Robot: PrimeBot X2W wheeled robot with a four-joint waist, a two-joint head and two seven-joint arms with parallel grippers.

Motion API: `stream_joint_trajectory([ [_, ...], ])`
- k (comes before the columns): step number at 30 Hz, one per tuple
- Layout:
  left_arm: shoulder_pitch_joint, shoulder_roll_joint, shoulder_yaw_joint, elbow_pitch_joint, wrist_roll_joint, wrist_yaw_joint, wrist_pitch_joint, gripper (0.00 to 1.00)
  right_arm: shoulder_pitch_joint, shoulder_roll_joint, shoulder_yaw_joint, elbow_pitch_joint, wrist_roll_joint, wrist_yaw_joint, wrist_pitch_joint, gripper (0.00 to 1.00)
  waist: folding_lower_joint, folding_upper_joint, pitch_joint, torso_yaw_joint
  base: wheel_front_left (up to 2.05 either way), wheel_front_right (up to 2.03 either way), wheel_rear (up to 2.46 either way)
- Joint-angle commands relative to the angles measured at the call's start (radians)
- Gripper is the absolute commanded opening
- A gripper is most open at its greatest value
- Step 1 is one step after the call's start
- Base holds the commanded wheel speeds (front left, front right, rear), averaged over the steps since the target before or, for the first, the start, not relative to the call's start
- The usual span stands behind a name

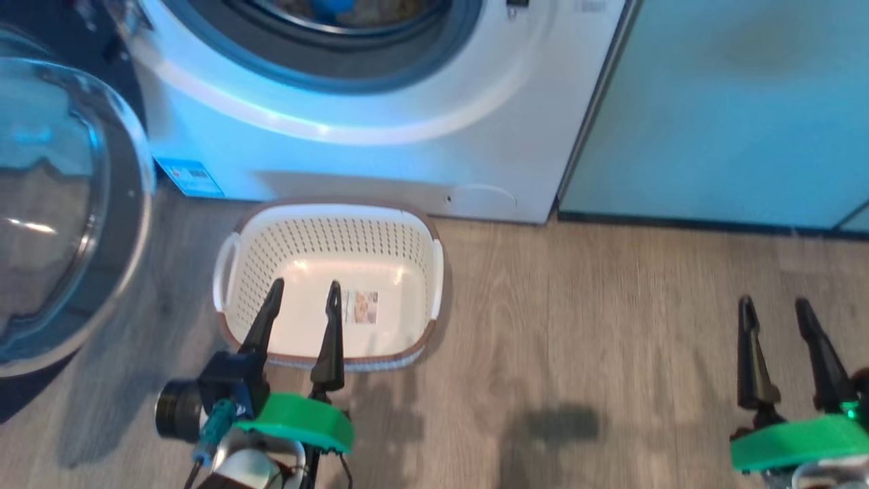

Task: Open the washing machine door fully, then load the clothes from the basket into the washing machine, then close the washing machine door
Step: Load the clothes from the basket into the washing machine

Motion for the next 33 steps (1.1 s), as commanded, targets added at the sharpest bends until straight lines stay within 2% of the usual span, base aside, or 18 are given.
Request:
stream_joint_trajectory([
  [1,-0.004,0.003,0.051,-0.020,0.011,0.174,-0.007,1.00,0.012,-0.002,0.008,-0.041,-0.014,0.004,0.007,1.00,0.0001,-0.0001,-0.038,0.016,0.00,0.00,0.00],
  [9,0.066,-0.017,0.071,0.019,0.025,0.126,-0.007,1.00,0.099,0.014,-0.028,-0.098,-0.064,0.004,0.050,1.00,0.0001,-0.0001,-0.135,0.030,0.00,0.00,0.00],
  [16,0.100,-0.030,0.077,0.038,0.029,0.102,-0.007,1.00,0.149,0.023,-0.035,-0.134,-0.079,0.004,0.080,1.00,0.0001,-0.0001,-0.185,0.043,0.00,0.00,0.00],
  [33,0.109,-0.048,0.096,0.045,0.054,0.073,-0.007,1.00,0.170,0.027,-0.035,-0.158,-0.081,0.004,0.092,1.00,0.0001,-0.0001,-0.192,0.048,0.00,0.00,0.00],
])
